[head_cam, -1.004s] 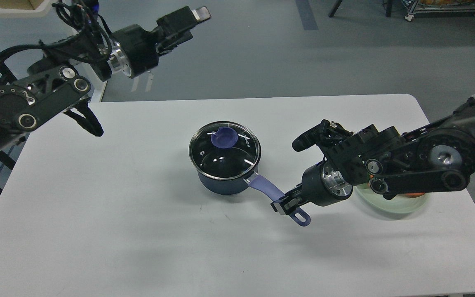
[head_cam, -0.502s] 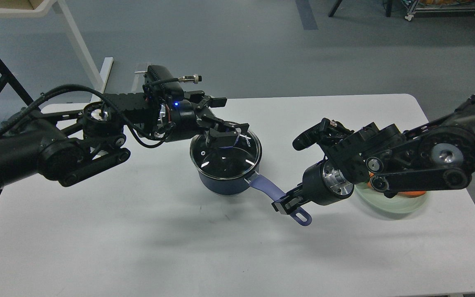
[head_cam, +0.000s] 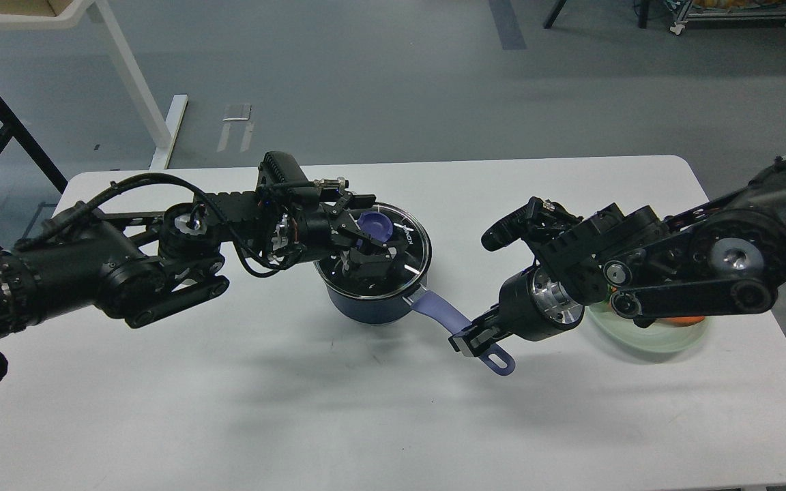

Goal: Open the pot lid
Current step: 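Lower the left gripper and grasp the purple lid knob, then lift the glass lid off the saucepan with the left gripper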

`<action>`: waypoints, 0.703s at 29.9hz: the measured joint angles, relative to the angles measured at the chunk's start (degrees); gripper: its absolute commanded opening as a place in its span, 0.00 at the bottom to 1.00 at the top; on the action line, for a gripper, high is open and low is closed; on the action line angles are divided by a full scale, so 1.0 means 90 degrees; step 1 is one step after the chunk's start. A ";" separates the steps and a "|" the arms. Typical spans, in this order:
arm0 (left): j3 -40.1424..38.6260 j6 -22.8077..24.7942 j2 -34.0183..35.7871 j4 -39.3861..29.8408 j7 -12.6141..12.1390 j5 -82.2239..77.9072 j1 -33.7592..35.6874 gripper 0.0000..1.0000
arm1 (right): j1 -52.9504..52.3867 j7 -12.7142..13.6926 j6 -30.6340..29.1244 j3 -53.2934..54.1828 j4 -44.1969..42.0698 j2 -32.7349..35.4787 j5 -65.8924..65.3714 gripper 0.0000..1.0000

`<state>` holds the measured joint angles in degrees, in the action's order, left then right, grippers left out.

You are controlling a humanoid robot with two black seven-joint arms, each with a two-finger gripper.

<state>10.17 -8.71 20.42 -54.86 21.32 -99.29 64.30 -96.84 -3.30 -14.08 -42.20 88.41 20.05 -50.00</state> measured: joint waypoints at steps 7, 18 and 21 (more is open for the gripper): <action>0.0061 -0.0099 0.0008 0.0063 0.0100 0.0020 -0.0102 0.73 | -0.0001 -0.0005 -0.0010 0.0000 -0.0008 -0.0001 -0.0001 0.15; 0.0058 -0.0228 0.0024 0.0077 0.0396 -0.0035 -0.0100 0.40 | 0.0012 -0.0006 -0.0013 -0.0003 -0.0016 0.0042 0.0001 0.16; 0.0050 -0.0261 0.0072 0.0068 0.0470 -0.0008 -0.0087 0.40 | 0.0016 -0.0006 -0.0025 -0.0004 -0.0054 0.0053 0.0011 0.16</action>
<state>10.61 -11.06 21.07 -54.24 25.55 -99.36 63.51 -96.70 -3.36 -14.30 -42.24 87.92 20.52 -49.90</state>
